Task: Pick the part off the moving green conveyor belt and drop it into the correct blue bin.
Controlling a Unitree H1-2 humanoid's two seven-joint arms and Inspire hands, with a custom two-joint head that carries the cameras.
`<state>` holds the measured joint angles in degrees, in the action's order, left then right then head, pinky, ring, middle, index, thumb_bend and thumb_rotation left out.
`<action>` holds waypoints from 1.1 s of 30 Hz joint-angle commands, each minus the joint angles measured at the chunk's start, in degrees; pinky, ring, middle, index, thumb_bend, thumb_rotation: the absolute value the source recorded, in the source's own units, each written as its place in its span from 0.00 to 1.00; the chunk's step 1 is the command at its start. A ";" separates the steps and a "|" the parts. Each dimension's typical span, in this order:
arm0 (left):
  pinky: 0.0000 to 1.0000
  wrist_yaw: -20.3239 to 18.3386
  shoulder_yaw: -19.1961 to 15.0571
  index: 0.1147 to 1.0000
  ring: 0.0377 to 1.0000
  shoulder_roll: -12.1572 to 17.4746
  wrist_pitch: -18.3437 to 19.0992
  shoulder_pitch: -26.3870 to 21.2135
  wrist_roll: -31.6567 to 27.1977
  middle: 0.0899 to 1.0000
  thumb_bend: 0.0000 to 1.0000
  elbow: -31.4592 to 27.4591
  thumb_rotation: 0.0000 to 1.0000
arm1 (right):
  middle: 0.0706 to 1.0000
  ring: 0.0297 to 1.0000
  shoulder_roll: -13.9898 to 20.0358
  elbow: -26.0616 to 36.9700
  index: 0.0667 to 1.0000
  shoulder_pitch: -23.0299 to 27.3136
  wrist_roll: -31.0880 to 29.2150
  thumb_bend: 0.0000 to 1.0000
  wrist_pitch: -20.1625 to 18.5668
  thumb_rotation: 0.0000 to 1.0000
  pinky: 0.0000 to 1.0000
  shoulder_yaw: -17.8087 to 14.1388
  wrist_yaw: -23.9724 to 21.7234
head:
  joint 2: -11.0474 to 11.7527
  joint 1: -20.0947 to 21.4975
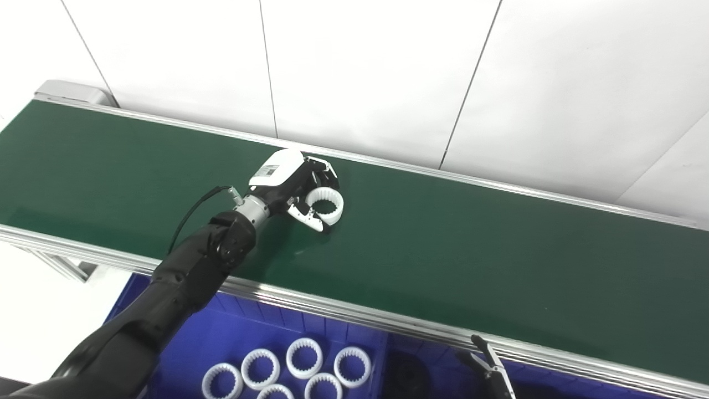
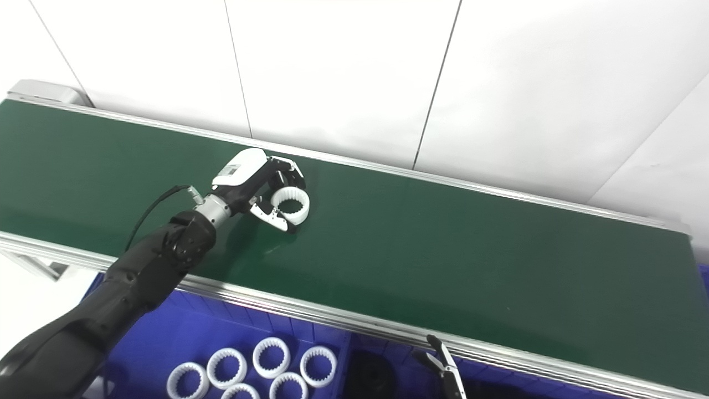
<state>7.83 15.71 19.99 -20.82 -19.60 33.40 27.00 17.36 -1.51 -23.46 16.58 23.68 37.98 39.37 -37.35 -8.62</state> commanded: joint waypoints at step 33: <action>0.48 -9.91 -0.31 0.46 0.40 8.57 -6.06 37.75 -13.54 0.46 0.50 -33.65 0.00 | 0.76 0.74 -12.12 16.43 0.85 -9.77 4.94 0.84 -1.08 0.47 0.76 -15.72 -20.65 | -22.32 20.74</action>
<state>-3.11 15.60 27.76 -24.74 17.69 19.33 -4.89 5.93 12.36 -32.67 20.94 22.61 22.77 20.12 -59.59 12.13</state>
